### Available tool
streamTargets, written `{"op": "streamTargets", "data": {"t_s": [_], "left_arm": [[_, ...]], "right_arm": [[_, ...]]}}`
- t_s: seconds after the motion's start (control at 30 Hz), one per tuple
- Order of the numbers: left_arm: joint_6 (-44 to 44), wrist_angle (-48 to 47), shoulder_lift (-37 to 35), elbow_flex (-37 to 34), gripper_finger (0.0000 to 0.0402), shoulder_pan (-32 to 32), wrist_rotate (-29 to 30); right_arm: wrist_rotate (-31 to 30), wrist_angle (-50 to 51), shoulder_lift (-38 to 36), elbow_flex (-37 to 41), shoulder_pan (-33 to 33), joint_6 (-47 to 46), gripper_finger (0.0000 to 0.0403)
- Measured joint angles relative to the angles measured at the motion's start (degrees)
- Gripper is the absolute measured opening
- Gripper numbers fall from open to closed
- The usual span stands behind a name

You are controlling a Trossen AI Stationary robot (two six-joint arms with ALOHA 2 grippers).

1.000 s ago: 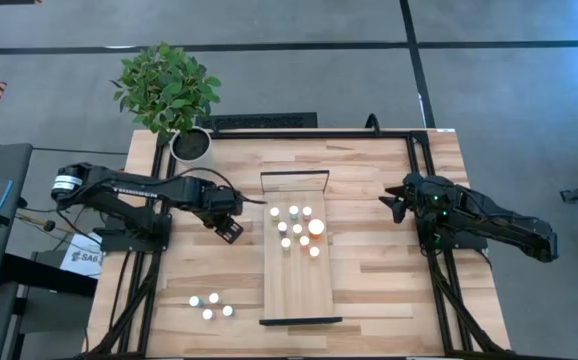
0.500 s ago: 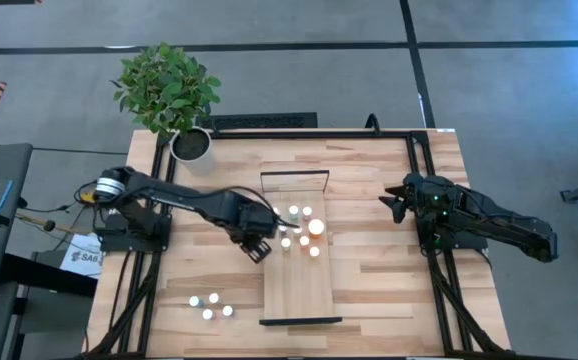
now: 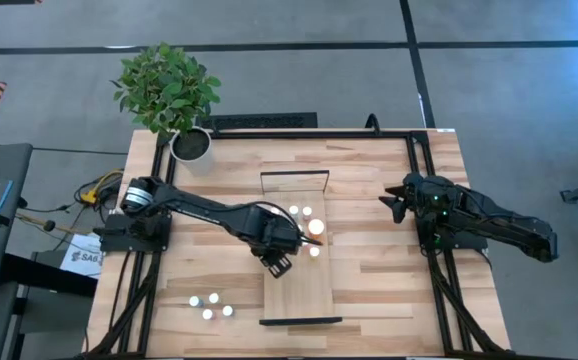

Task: Pick and place medicine bottles onto shelf by color
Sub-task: Put the blue pill bottle on the shelf

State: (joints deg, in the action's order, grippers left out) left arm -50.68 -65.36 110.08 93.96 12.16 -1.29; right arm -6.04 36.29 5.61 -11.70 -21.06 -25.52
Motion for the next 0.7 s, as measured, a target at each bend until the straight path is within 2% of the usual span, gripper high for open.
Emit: {"op": "streamTargets", "data": {"t_s": [0.17, 0.7], "left_arm": [[-0.02, 0.46, 1.79, 2.68, 0.0098, 0.53, 0.52], [-1.07, 7.73, 4.13, 2.53, 0.0098, 1.03, -1.63]], "right_arm": [[0.00, 0.02, 0.00, 0.00, 0.00, 0.00, 0.0234], [0.01, 0.07, 0.00, 0.00, -0.02, -0.01, 0.0234]]}}
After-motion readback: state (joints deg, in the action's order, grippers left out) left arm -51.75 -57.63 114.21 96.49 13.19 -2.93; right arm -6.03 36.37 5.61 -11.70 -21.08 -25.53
